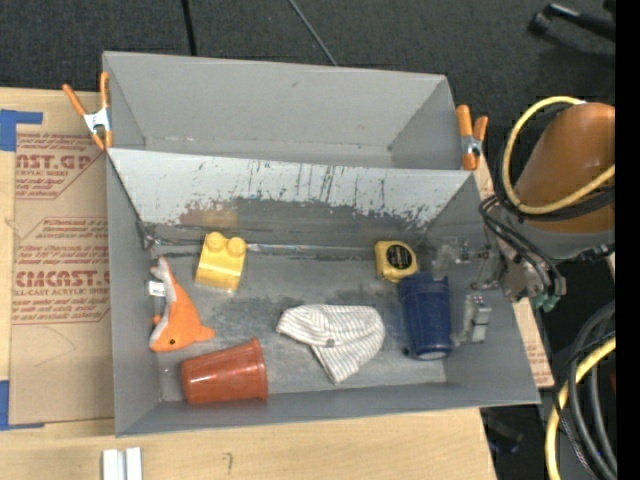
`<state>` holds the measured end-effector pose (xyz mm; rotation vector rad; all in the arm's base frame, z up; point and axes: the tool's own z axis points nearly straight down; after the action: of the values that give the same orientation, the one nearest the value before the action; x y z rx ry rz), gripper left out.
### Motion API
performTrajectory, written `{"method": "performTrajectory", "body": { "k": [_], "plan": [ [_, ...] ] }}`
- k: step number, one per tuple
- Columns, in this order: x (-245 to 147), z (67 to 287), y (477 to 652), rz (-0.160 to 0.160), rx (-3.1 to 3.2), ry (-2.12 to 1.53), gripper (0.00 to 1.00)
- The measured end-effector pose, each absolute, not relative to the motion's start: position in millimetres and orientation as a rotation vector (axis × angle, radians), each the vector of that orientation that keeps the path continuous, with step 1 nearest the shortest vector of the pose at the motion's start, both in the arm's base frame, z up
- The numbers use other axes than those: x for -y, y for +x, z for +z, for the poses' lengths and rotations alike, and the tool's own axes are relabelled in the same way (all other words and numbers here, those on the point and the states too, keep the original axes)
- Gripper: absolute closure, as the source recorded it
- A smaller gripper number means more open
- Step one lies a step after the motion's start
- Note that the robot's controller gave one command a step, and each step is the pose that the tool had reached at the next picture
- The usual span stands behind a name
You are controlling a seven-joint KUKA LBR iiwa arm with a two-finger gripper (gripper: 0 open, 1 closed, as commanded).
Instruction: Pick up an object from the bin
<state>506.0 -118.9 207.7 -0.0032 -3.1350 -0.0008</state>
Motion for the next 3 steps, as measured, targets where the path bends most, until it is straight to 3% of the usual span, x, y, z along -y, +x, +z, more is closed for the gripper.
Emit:
{"method": "performTrajectory", "body": {
  "k": [1, 2, 3],
  "plan": [
    [118, 212, 507.6, 0.001, 3.143, 0.0, 0.0],
    [106, 190, 505.6, 0.006, 3.15, 0.077, 0.0],
    [46, 159, 502.4, 0.0, 3.095, 0.544, 0.0]
  ]
}}
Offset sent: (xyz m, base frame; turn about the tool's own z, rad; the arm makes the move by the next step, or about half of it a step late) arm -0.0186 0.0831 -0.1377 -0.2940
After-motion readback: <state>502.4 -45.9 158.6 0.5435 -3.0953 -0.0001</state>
